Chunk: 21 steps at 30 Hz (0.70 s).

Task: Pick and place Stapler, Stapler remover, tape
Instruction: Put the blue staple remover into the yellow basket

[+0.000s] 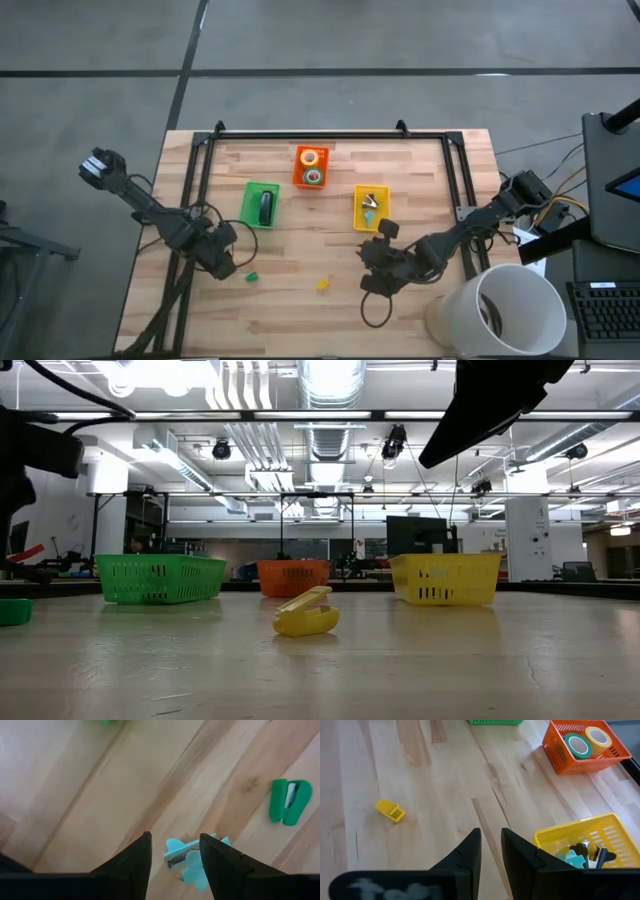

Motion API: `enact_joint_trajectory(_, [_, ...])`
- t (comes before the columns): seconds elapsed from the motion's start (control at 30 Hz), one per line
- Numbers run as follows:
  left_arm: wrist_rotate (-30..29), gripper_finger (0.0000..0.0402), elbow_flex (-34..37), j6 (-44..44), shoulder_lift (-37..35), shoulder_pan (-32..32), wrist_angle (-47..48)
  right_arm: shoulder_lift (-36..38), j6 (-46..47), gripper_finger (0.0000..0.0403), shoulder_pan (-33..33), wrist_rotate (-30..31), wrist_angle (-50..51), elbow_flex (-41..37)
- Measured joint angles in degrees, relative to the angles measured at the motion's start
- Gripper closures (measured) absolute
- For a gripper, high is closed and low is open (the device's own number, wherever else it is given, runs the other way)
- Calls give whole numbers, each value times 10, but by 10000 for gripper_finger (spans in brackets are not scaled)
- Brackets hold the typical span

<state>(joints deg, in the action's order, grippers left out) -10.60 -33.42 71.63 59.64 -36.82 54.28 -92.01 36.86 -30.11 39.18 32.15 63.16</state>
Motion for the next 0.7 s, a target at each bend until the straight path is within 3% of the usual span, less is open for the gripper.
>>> enact_joint_trajectory(0.37, [29, 234, 2, -6, -7, 0, -4, 0, -9, 324, 0, 0, -15, 0])
enact_joint_trajectory(0.7, [71, 250, 39, -3, -7, 0, -76, 0, -9, 341, 0, -2, -14, -8])
